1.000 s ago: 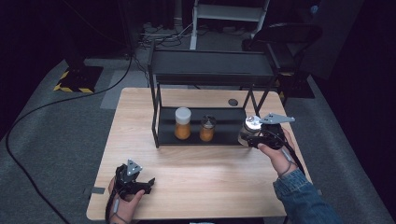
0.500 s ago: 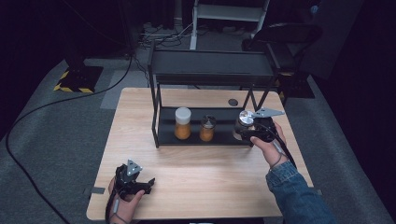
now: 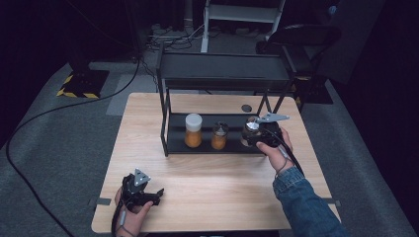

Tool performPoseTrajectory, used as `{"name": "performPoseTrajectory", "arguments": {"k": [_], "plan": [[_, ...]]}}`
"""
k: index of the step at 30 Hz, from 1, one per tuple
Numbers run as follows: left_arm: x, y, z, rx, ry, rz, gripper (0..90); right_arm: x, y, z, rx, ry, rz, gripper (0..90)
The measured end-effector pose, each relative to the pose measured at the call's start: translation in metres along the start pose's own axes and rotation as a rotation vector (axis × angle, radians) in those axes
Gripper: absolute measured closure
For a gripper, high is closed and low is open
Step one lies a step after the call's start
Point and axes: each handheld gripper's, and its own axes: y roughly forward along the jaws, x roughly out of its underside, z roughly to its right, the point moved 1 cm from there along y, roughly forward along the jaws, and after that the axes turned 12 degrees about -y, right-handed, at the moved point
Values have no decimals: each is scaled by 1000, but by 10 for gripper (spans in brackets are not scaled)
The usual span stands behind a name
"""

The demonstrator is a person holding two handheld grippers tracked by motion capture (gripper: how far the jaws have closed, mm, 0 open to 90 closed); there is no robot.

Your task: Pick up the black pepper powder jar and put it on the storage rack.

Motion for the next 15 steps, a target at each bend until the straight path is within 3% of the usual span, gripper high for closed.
{"name": "performPoseTrajectory", "arguments": {"k": [15], "plan": [[0,0,0,-1,-1,1,39,7,38,-2,-6,14,-31,317]]}}
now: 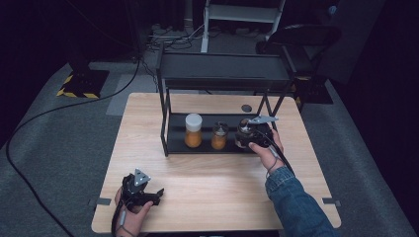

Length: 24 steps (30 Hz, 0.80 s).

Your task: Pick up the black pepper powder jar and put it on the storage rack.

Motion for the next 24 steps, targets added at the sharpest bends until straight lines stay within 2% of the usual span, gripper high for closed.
{"name": "performPoseTrajectory", "arguments": {"k": [16,21,24], "plan": [[0,0,0,0,0,0,39,18,29,5,-3,36,-17,317],[0,0,0,0,1,0,39,23,31,6,1,48,-9,317],[0,0,0,0,0,0,39,25,31,7,4,37,-2,316]]}}
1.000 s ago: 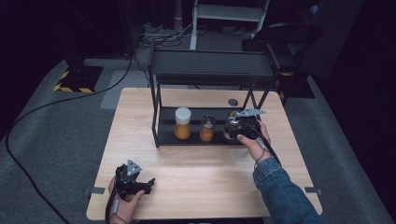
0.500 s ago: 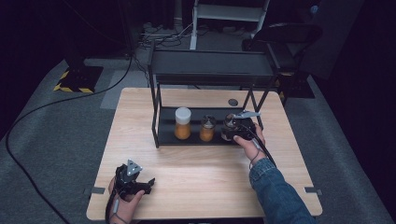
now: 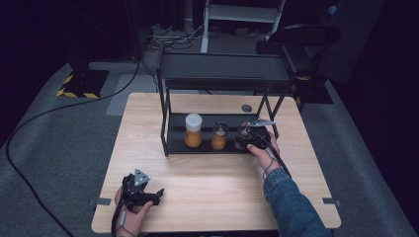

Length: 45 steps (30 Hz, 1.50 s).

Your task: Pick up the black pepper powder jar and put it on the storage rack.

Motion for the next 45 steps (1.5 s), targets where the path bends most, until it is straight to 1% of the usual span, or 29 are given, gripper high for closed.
{"name": "performPoseTrajectory", "arguments": {"k": [2,4,5,10,11,12,14,17,22,25,31,33,35,41,45], "plan": [[0,0,0,0,0,0,40,-1,0,-1,4,-8,-3,310],[0,0,0,0,0,0,40,-1,-2,0,-1,-5,0,193],[0,0,0,0,0,0,39,-2,-3,0,2,0,1,168],[0,0,0,0,1,0,39,-3,-21,2,11,-6,35,136],[0,0,0,0,1,0,39,-3,-21,2,11,-6,35,136],[0,0,0,1,1,0,39,-5,-30,2,14,-10,50,144],[0,0,0,0,1,0,39,-5,-37,2,7,-9,66,144],[0,0,0,0,2,-1,39,-7,-50,-2,7,-25,75,120],[0,0,0,3,3,0,38,0,-73,-4,-15,-23,122,116],[0,0,0,5,3,-1,38,9,-90,-6,-21,-26,141,111],[0,0,0,6,3,-2,37,35,-115,-3,-6,-21,163,102],[0,0,0,6,3,-2,36,43,-121,-1,0,-10,167,100],[0,0,0,7,7,-4,36,54,-128,4,5,11,176,99],[-1,1,-1,12,10,-4,28,84,-143,13,29,37,187,91],[-1,1,-2,14,11,-3,27,102,-149,16,46,46,190,89]]}}
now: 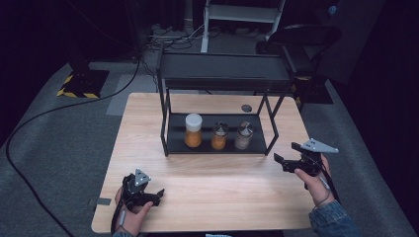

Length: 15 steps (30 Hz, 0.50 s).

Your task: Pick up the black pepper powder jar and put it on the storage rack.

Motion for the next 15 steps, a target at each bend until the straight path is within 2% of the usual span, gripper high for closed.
{"name": "performPoseTrajectory", "arguments": {"k": [7,15], "plan": [[0,0,0,1,1,-1,26,25,-13,6,14,7,-9,82],[0,0,0,1,1,-1,26,41,-17,7,18,13,-38,80]]}}
